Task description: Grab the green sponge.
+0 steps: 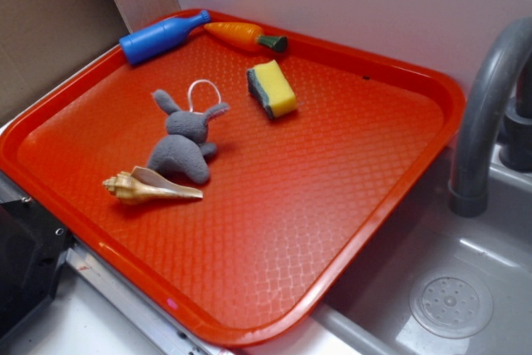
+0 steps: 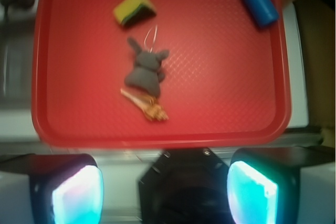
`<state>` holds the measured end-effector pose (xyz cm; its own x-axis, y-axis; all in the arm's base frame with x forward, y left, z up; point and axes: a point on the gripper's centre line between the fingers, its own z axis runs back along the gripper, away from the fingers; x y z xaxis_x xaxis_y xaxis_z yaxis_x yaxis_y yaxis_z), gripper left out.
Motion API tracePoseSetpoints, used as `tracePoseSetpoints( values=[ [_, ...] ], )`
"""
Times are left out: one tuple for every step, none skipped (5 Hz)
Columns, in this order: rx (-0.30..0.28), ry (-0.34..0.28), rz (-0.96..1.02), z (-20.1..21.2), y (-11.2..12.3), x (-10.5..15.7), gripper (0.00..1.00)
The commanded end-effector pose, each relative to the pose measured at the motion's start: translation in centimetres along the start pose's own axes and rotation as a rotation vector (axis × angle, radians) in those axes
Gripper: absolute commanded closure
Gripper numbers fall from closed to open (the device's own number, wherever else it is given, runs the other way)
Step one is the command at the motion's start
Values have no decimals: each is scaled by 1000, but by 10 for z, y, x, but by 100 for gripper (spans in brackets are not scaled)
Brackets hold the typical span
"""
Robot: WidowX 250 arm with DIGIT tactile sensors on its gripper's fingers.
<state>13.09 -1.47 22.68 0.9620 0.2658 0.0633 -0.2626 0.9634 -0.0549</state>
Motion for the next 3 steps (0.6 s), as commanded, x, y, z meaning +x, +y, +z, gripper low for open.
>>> tracePoseSetpoints(
  values=[
    [32,-77,509,-27,-5,35,0],
    [16,-93,658,-48,-10,57,0],
    [-13,-111,739,-66,-18,79,0]
  ],
)
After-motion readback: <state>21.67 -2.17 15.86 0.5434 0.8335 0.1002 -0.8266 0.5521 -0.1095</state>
